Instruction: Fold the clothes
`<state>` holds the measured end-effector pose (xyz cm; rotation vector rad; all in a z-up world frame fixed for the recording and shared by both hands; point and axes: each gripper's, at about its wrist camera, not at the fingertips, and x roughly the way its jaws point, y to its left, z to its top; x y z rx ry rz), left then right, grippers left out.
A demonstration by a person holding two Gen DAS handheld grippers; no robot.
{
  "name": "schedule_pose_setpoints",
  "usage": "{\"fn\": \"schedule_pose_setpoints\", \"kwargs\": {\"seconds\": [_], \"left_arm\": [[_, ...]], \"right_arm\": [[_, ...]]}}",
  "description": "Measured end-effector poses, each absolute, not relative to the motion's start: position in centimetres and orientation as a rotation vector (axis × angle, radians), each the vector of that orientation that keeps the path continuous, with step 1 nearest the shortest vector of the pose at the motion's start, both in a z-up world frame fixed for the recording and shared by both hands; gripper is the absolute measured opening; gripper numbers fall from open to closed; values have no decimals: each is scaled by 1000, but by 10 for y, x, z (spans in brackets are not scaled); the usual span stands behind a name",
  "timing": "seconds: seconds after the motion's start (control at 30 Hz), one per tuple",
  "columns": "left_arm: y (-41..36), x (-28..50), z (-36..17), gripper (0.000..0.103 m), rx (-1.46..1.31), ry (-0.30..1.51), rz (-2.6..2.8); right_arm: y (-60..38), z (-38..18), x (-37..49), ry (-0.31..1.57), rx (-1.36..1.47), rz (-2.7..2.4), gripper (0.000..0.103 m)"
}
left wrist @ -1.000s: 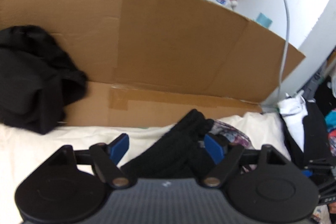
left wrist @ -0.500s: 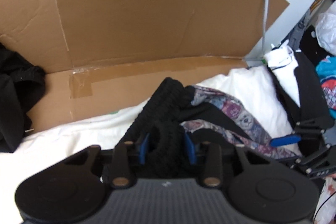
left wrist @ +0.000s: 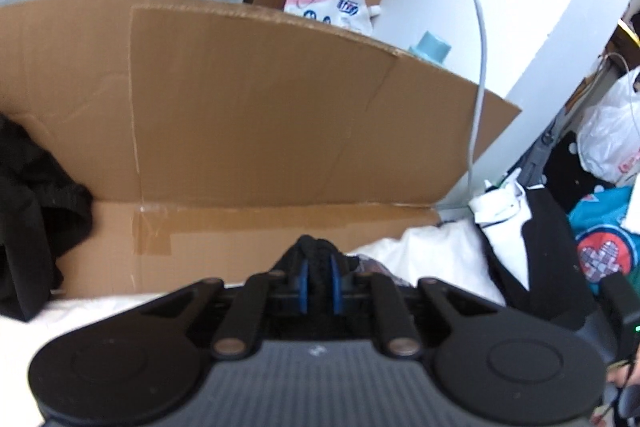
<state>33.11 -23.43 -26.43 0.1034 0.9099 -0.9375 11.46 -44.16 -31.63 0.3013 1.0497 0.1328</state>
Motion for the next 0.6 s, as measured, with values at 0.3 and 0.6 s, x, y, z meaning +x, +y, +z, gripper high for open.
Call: {"fn": "schedule_pose_setpoints", "kwargs": {"seconds": [0.3,0.6], "left_arm": [[-274,328,-289,12,153,883,-871],[-298,325,-316,26,224,902,-712]], "right_arm": [[-457,-320,107,1072,300,107,5],[-475,-321,101,1078,397,74,25]]}}
